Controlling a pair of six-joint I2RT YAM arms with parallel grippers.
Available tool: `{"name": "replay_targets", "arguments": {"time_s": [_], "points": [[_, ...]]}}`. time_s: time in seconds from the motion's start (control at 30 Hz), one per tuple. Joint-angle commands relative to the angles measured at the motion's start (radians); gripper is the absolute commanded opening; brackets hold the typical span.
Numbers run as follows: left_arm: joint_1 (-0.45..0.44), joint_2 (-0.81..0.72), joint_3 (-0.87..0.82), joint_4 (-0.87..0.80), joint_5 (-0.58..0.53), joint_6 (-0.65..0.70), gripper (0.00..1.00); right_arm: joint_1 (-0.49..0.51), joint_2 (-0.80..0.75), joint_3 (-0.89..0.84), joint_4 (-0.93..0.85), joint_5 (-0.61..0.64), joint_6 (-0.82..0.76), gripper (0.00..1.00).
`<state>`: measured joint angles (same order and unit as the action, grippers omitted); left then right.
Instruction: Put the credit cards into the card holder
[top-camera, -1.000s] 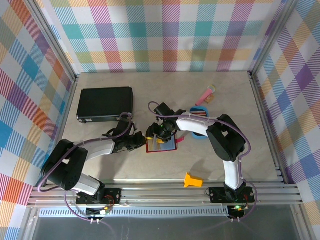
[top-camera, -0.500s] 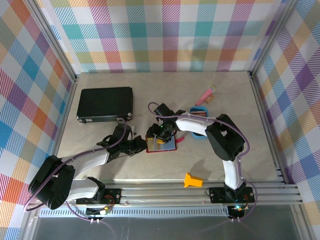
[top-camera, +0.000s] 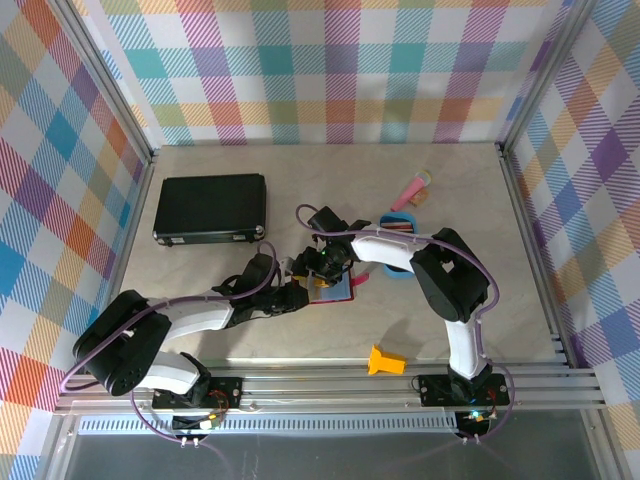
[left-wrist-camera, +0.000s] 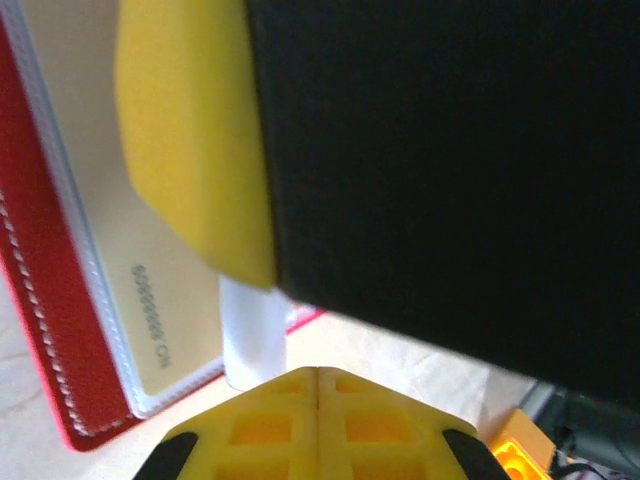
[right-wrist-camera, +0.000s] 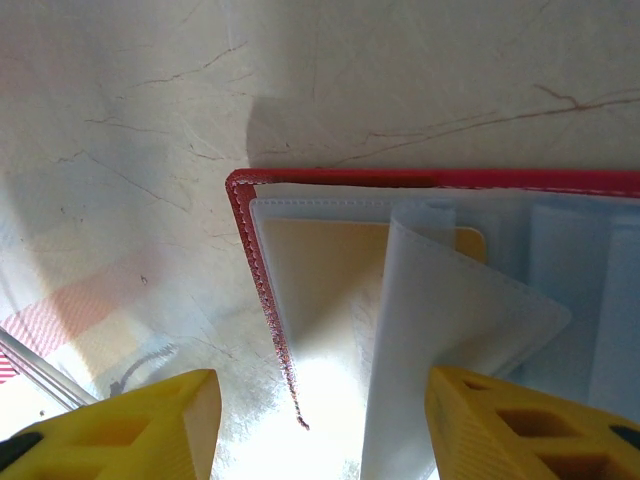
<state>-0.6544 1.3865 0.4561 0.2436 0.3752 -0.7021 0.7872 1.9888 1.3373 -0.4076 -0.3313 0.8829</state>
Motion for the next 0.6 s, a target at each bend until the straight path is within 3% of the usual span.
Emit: {"name": "replay_targets", "arguments": {"time_s": [0.0, 0.3, 0.57], "points": [[-0.011, 0.01, 0.023, 0.041, -0.071, 0.075, 0.0, 0.006, -0.001, 0.024, 0.0, -0.012, 0.005, 0.56], [-0.011, 0.07, 0.003, 0.115, -0.099, 0.1, 0.0, 0.005, -0.012, 0.02, 0.003, -0.018, 0.001, 0.56], [-0.011, 0.077, 0.0, 0.079, -0.143, 0.105, 0.0, -0.001, -0.066, 0.018, -0.031, 0.036, -0.025, 0.56]]}}
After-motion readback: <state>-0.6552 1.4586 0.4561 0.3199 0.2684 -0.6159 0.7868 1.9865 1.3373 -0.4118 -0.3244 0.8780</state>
